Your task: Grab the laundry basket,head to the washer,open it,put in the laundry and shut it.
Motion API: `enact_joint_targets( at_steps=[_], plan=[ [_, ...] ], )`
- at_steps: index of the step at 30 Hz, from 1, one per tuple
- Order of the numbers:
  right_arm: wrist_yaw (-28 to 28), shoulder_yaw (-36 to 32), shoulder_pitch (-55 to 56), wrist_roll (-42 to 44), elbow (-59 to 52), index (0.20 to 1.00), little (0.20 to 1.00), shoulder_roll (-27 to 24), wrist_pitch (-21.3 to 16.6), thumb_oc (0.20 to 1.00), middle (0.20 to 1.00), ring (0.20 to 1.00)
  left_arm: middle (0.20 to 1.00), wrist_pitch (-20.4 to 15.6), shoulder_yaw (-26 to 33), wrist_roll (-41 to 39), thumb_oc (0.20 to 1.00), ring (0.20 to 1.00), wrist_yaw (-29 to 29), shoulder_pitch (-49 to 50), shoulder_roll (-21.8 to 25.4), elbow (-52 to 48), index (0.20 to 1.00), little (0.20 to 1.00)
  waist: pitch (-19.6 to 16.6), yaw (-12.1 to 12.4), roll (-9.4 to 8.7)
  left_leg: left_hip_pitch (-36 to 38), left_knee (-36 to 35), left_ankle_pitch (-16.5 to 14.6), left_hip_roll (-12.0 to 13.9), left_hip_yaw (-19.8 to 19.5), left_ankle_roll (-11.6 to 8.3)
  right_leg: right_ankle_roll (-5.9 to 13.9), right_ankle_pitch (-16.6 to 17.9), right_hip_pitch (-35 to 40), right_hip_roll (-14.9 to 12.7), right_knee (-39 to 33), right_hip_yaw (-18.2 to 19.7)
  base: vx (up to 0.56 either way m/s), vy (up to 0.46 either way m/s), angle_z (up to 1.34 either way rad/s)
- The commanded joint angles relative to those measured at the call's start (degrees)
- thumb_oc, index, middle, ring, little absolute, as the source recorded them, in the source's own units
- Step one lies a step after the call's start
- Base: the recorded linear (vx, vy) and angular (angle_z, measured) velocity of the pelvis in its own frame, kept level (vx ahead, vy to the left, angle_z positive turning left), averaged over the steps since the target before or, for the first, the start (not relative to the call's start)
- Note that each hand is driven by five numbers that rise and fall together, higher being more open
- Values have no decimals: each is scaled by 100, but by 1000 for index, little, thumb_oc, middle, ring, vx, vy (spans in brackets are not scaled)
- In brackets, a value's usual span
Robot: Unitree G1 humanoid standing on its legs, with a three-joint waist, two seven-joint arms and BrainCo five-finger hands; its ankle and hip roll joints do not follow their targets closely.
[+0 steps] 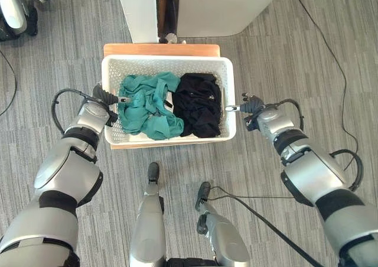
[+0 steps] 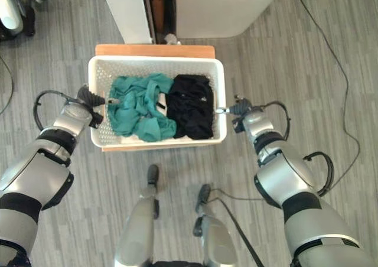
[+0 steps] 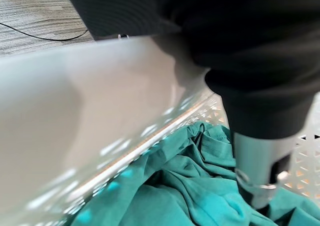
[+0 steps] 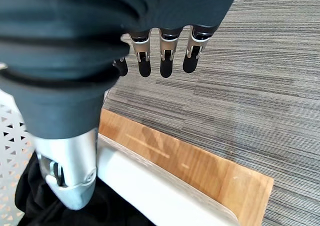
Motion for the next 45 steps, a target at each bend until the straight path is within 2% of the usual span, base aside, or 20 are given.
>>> enact_joint_targets(
  at_steps=[1, 2, 3, 4, 5, 6, 7, 8, 9, 14, 15, 16, 31, 32, 33, 36, 40, 45],
  plan=[
    [-3, 272, -357, 97, 368, 1000, 1000, -137, -210, 1000, 1000, 1000, 1000, -175, -209, -154, 1000, 1000, -84, -447, -256, 582, 1000, 1000, -78, 81, 279, -250, 91, 22, 212, -270, -127, 216, 85, -561, -312, 343, -65, 18, -4, 6],
    [24, 337, -363, 22, 450, 1000, 1000, -112, -195, 1000, 1000, 1000, 1000, -172, -215, -173, 1000, 1000, -111, -447, -272, 610, 1000, 1000, -82, 86, 280, -256, 91, 23, 214, -276, -126, 216, 83, -568, -310, 342, -74, 0, 0, 0],
    [61, 400, -380, -58, 547, 1000, 1000, -72, -167, 1000, 1000, 1000, 887, -171, -236, -193, 887, 887, -124, -470, -306, 650, 887, 887, -73, 99, 282, -261, 93, 25, 211, -280, -126, 213, 80, -564, -303, 343, -80, 0, 0, 0],
    [113, 461, -398, -177, 750, 1000, 1000, 2, -113, 1000, 1000, 1000, 705, -162, -274, -210, 705, 705, -144, -523, -393, 732, 705, 705, -57, 124, 287, -253, 85, 23, 213, -284, -129, 209, 74, -553, -295, 342, -79, 16, -5, 3],
    [113, 460, -401, -177, 751, 1000, 1000, 2, -113, 1000, 1000, 1000, 674, -162, -275, -210, 674, 674, -145, -526, -393, 733, 674, 674, -70, 115, 284, -270, 77, 39, 207, -290, -126, 210, 82, -568, -300, 338, -86, 29, -19, 4],
    [166, 507, -412, -321, 985, 1000, 1000, 72, -63, 1000, 1000, 1000, 514, -150, -302, -195, 514, 514, -173, -537, -487, 773, 514, 514, -50, 149, 298, -270, 75, 37, 205, -304, -125, 205, 75, -558, -291, 338, -93, 0, 0, 0],
    [166, 507, -412, -321, 986, 1000, 1000, 72, -64, 1000, 1000, 1000, 482, -150, -302, -195, 482, 482, -173, -538, -487, 774, 482, 482, -52, 147, 298, -272, 75, 37, 205, -306, -125, 205, 75, -560, -291, 339, -94, 35, -32, 3],
    [197, 530, -415, -451, 1170, 1000, 1000, 126, -17, 1000, 1000, 1000, 266, -134, -338, -161, 266, 266, -201, -552, -562, 799, 266, 266, -42, 169, 315, -286, 52, 49, 195, -329, -123, 202, 72, -558, -290, 335, -118, 18, -15, 7],
    [198, 530, -415, -451, 1171, 1000, 1000, 126, -17, 1000, 1000, 1000, 200, -134, -338, -161, 200, 200, -201, -553, -562, 799, 200, 200, -42, 168, 315, -287, 52, 50, 194, -330, -124, 202, 72, -558, -290, 335, -119, 33, -16, 6],
    [182, 478, -378, -591, 1414, 1000, 1000, 184, 1, 1000, 1000, 1000, 200, -98, -548, 262, 200, 200, -266, -496, -666, 835, 200, 200, -47, 228, 370, -328, 18, 62, 144, -373, -109, 209, 51, -556, -317, 339, -180, 31, 0, 8],
    [182, 478, -378, -591, 1414, 868, 868, 184, 1, 868, 868, 868, 200, -98, -548, 262, 200, 200, -266, -496, -666, 835, 200, 200, -47, 228, 370, -328, 18, 62, 144, -373, -109, 209, 51, -556, -317, 339, -180, 38, 4, 10],
    [190, 465, -303, -577, 1380, 200, 200, 172, -6, 200, 200, 200, 200, -110, -616, 459, 200, 200, -266, -479, -637, 786, 200, 200, -74, 231, 378, -328, -8, 61, 129, -377, -105, 216, 42, -552, -327, 335, -186, 25, 3, 8],
    [253, 395, -2, -576, 1143, 200, 200, -29, -143, 200, 200, 200, 200, -155, -878, 1272, 200, 200, -395, -45, -341, 597, 200, 200, -363, 77, 387, -157, -120, 23, 110, -321, -82, 233, -18, -498, -353, 358, -131, 12, 3, 0],
    [314, 398, 25, -586, 1030, 200, 200, -139, -113, 200, 200, 200, 200, -208, -745, 726, 200, 200, -598, 233, -241, 391, 200, 200, -486, 22, 388, -40, -169, -5, 119, -304, -75, 237, -46, -435, -352, 357, -92, 54, 15, -5],
    [373, 386, 40, -561, 976, 200, 200, -191, -94, 200, 200, 200, 200, -225, -718, 505, 200, 200, -647, 327, -141, 280, 200, 200, -547, 3, 392, -6, -189, -7, 129, -300, -74, 238, -56, -416, -351, 367, -82, 54, 15, -7],
    [431, 388, 90, -570, 873, 200, 200, -246, -84, 200, 200, 200, 200, -235, -718, 300, 200, 200, -717, 448, 25, 137, 200, 200, -641, -17, 398, 94, -229, -23, 150, -273, -75, 239, -73, -376, -342, 393, -48, 40, 7, -4],
    [501, 473, 386, -1083, 18, 200, 200, -413, -128, 200, 200, 200, 200, -223, -690, 368, 200, 200, -893, 932, 405, -580, 200, 200, -929, -85, 379, 414, -311, -103, 229, -177, -67, 254, -89, -204, -314, 345, 45, 61, -3, -18],
    [695, 256, 1088, -1538, -1422, 200, 200, -854, -58, 200, 200, 200, 200, -186, -307, 298, 200, 200, -1022, 1803, 914, -2189, 200, 200, -1248, -189, 384, 788, -396, -190, 299, -72, -55, 253, -165, 83, -294, 272, 124, 64, -7, -19]
  ],
)
